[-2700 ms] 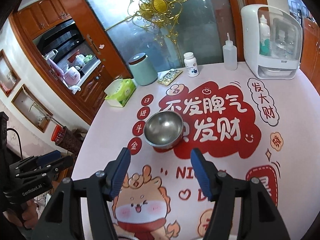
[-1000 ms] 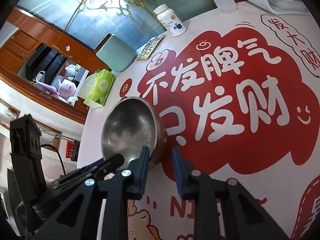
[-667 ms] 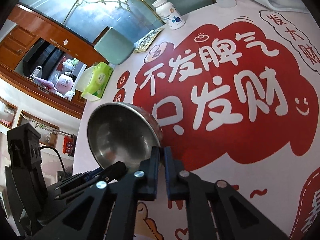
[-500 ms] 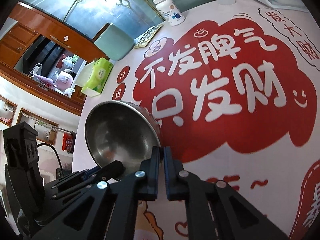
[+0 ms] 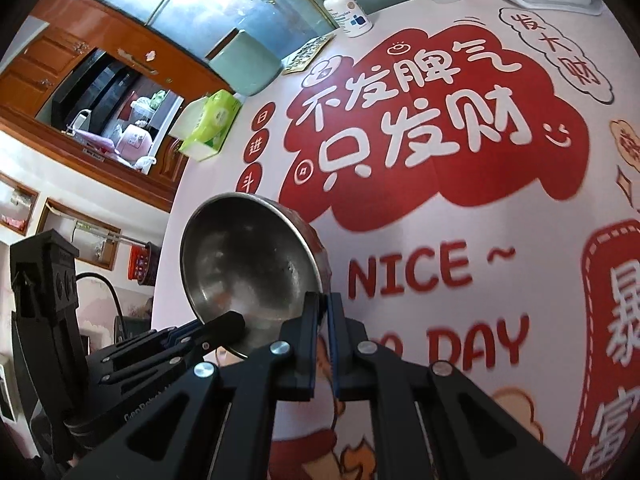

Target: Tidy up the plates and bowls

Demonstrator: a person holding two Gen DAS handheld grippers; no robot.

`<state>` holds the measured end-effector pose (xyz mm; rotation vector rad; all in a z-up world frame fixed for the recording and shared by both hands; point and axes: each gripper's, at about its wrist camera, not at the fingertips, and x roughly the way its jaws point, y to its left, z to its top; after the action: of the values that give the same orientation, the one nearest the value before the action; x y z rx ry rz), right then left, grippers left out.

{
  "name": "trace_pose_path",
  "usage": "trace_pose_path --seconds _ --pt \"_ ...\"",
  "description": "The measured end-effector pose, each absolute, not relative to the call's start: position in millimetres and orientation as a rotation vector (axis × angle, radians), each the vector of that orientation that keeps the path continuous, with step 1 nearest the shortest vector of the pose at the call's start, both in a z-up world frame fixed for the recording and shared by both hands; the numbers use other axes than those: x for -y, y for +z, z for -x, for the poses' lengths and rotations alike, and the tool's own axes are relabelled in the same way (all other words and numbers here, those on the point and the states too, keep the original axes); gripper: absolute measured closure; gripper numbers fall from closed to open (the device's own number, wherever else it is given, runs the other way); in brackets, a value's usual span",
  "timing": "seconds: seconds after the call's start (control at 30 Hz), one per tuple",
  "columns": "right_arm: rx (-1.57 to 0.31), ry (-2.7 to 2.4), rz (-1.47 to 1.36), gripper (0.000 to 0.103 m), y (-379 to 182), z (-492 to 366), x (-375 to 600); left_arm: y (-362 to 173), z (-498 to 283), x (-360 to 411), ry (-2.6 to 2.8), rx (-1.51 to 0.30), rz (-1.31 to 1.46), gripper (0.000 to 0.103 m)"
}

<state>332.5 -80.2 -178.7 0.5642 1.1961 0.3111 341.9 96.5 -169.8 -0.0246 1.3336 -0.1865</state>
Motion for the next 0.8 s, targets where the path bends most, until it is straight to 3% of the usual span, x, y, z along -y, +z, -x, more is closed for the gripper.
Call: trace_pose_path --seconds 0.8 --pt "-1.109 0.306 -0.529 0.098 -105.9 -215.4 75.1 -98.8 -227.2 -109.5 -0.274 -1.263 -0.018 0.089"
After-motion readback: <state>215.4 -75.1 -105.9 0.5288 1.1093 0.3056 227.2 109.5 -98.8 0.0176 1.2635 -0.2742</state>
